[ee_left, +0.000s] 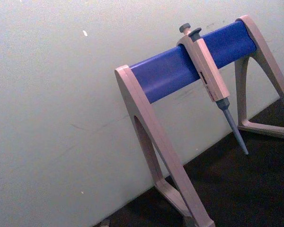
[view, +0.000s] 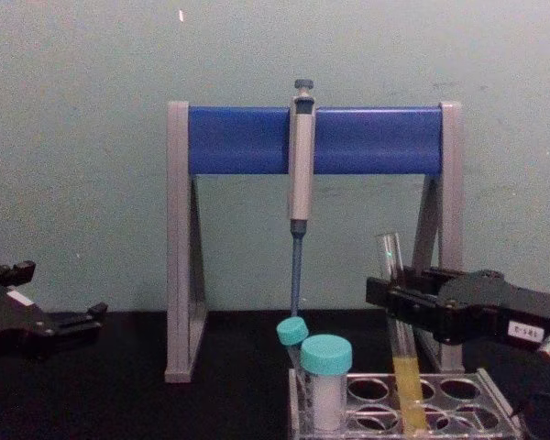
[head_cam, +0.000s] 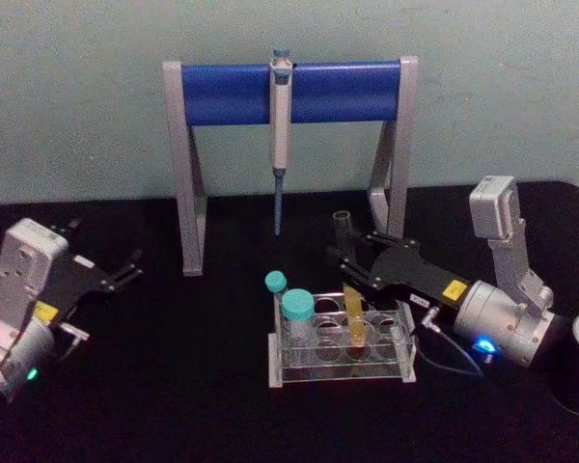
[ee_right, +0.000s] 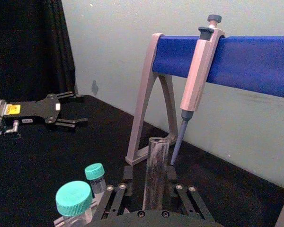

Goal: Pick up the test tube from the test tube rack, shake it, then place it back into the test tube rack.

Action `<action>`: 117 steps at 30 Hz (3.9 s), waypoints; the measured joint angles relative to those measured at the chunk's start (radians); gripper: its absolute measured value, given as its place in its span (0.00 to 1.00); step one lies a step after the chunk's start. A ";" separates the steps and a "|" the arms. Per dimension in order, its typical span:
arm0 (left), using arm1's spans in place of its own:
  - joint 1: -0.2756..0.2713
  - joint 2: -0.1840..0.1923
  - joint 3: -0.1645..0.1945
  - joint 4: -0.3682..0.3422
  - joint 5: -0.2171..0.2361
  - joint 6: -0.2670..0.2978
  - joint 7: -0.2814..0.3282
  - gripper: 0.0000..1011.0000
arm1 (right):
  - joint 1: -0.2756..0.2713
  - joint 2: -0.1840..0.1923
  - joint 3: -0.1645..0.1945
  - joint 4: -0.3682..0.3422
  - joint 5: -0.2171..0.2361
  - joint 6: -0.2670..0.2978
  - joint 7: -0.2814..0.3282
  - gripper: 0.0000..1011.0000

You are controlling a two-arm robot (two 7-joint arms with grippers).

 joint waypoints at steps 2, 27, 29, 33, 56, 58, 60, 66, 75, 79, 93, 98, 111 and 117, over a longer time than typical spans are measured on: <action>0.000 0.000 0.000 0.000 0.000 0.000 0.000 0.99 | 0.000 0.000 0.000 0.000 0.000 0.000 0.000 0.48; 0.000 0.000 0.000 0.000 0.000 0.000 0.000 0.99 | 0.000 0.000 0.000 0.000 0.000 0.000 0.000 0.99; 0.000 0.000 0.000 0.000 0.000 0.000 0.000 0.99 | 0.000 0.000 0.000 0.000 0.000 0.000 0.000 0.99; 0.000 0.000 0.000 0.000 0.000 0.000 0.000 0.99 | -0.007 0.002 0.002 -0.012 -0.006 -0.015 -0.005 0.99; 0.000 0.000 0.000 0.000 0.000 0.000 0.000 0.99 | -0.154 -0.045 0.178 -0.225 -0.145 -0.038 -0.360 0.99; 0.000 0.000 0.000 0.000 0.000 0.000 0.000 0.99 | -0.160 -0.048 0.187 -0.225 -0.164 0.007 -0.396 0.99; 0.000 0.000 0.000 0.000 0.000 0.000 0.000 0.99 | -0.164 -0.050 0.193 -0.224 -0.176 0.037 -0.416 0.99; 0.000 0.000 0.000 0.000 0.000 0.000 0.000 0.99 | -0.164 -0.056 0.201 -0.192 -0.220 0.150 -0.460 0.99; 0.000 0.000 0.000 0.000 0.000 0.000 0.000 0.99 | -0.151 -0.069 0.200 -0.149 -0.254 0.219 -0.464 0.99; 0.000 0.000 0.000 0.000 0.000 0.000 0.000 0.99 | -0.148 -0.078 0.208 -0.138 -0.257 0.228 -0.453 0.99; 0.000 0.000 0.000 0.000 0.000 0.000 0.000 0.99 | -0.148 -0.076 0.206 -0.140 -0.257 0.226 -0.454 0.99; 0.000 0.000 0.000 0.000 0.000 0.000 0.000 0.99 | -0.149 -0.075 0.205 -0.141 -0.257 0.226 -0.455 0.99; 0.000 0.000 0.000 0.000 0.000 0.000 0.000 0.99 | -0.149 -0.074 0.204 -0.142 -0.257 0.224 -0.456 0.99; 0.000 0.000 0.000 0.000 0.000 0.000 0.000 0.99 | -0.149 -0.074 0.204 -0.142 -0.257 0.224 -0.456 0.99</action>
